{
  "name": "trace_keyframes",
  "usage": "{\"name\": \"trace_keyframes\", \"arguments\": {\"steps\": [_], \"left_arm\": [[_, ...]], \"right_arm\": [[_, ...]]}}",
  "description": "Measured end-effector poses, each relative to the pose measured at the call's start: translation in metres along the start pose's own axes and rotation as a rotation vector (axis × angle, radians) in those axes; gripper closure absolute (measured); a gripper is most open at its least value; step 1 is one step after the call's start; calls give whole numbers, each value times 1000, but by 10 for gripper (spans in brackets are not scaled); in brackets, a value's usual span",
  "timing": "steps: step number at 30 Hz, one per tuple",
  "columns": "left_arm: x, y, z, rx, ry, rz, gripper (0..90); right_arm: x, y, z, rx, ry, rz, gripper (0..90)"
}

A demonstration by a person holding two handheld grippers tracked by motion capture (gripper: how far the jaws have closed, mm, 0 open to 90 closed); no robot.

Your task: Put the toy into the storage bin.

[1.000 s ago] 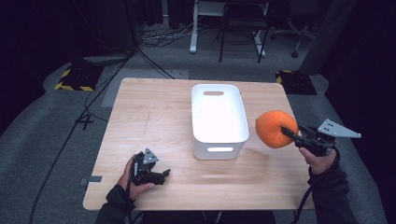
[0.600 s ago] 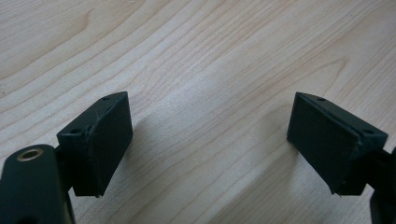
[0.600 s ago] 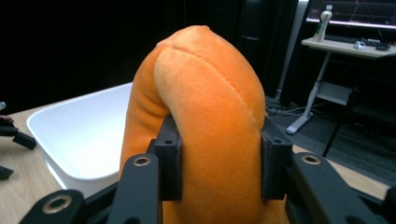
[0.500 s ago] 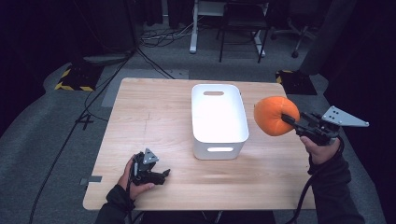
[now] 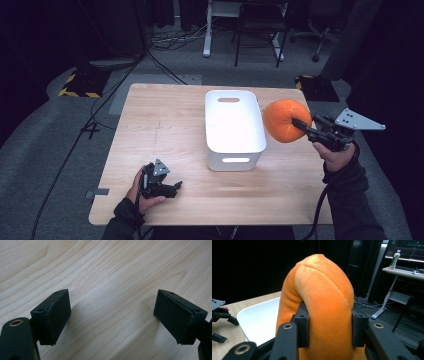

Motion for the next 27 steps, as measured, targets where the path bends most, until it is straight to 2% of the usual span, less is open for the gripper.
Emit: {"name": "trace_keyframes", "arguments": {"steps": [27], "left_arm": [[0,0,0,0,-1,2,145]], "right_arm": [[-22,15,22,15,65,-18,602]]}}
Point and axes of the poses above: each handheld gripper's, and its own axes: x roughly backward along the jaws, y roughly out of its top, z roughly to its left, the point moved 1 cm from there along -x, roughly forward along the jaws, and after that the axes turned 1 degree about x, right-handed, at the moved point
